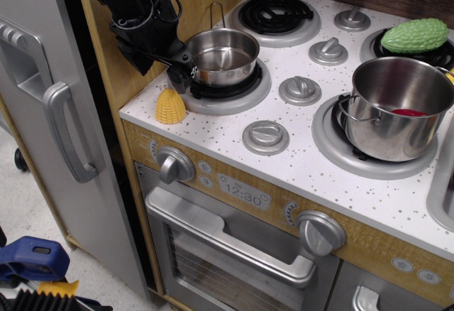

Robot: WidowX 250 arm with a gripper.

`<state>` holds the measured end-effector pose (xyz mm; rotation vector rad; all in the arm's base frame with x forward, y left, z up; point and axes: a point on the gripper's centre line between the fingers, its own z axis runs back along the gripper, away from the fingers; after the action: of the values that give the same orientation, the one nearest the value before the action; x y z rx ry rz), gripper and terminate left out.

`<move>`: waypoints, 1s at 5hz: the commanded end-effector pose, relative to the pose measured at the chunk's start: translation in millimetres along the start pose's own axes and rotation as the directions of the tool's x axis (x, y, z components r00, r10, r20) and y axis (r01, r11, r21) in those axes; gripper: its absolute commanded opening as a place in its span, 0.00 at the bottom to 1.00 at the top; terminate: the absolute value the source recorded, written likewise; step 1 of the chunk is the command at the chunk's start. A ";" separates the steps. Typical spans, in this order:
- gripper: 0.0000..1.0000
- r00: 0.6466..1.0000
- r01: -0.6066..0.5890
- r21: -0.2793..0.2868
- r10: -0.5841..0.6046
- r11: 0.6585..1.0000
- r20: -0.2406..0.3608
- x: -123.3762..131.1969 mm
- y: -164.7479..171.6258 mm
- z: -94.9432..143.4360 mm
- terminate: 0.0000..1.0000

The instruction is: Put corn in pan which is on stove

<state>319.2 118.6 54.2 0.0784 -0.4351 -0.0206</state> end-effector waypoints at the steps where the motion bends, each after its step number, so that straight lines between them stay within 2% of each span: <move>1: 1.00 1.000 0.000 0.000 0.000 1.000 0.000 0.0 0.0 0.0 0.00; 3: 1.00 0.999 -0.012 -0.023 0.013 1.000 0.039 -2.6 -0.1 -22.0 0.00; 5: 1.00 0.997 -0.054 -0.071 0.058 0.996 0.053 -13.3 -0.9 -42.8 0.00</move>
<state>320.8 118.2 -0.3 -0.0049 -0.4748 0.0409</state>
